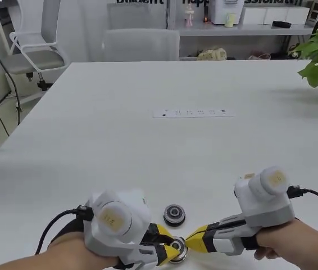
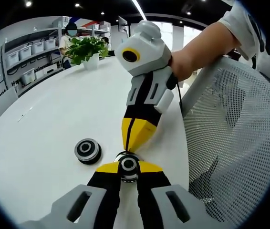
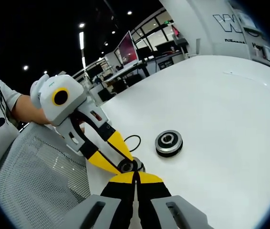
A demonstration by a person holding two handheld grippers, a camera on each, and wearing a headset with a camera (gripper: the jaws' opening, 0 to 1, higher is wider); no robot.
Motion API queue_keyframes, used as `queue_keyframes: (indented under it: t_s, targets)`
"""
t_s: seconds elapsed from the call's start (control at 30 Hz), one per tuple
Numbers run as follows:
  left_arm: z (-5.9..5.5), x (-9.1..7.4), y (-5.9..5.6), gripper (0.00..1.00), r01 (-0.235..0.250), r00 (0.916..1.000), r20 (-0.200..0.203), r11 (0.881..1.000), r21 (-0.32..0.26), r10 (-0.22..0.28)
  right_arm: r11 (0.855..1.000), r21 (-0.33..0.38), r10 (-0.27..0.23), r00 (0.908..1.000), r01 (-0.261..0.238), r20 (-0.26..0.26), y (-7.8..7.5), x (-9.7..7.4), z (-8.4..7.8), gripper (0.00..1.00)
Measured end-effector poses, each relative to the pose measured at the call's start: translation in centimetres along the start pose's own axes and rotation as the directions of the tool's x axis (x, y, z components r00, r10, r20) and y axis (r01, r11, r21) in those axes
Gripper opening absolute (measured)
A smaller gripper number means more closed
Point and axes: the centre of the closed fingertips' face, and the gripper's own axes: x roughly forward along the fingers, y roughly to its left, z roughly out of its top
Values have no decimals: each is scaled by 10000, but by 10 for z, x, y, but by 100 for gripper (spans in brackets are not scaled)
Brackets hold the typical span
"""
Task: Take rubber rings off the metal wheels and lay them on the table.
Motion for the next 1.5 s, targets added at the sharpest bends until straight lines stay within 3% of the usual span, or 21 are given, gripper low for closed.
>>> queue_keyframes:
  t_s: [0.7,0.8,0.83,0.9,1.1,1.5]
  targets:
    - [0,0,1,7,-17,10000,56,10000,-11,17,9988,-416,254,9997,-253,29,10,6,3,0]
    - [0,0,1,7,-18,10000,66,10000,-16,18,9983,-344,484,9987,-479,146,15,7,6,0]
    - [0,0,1,7,-32,10000,74,10000,-27,32,9963,-255,826,9963,-820,255,22,8,8,0]
    - [0,0,1,7,-28,10000,74,10000,-26,29,9964,-644,570,9983,-559,154,20,8,8,0]
    - [0,-1,0,7,-24,9999,116,10000,-21,25,9977,-529,424,9991,-419,78,11,6,2,0]
    - [1,-1,-1,9,302,9993,253,9988,-373,-293,9983,-506,297,9995,-289,137,8,4,3,0]
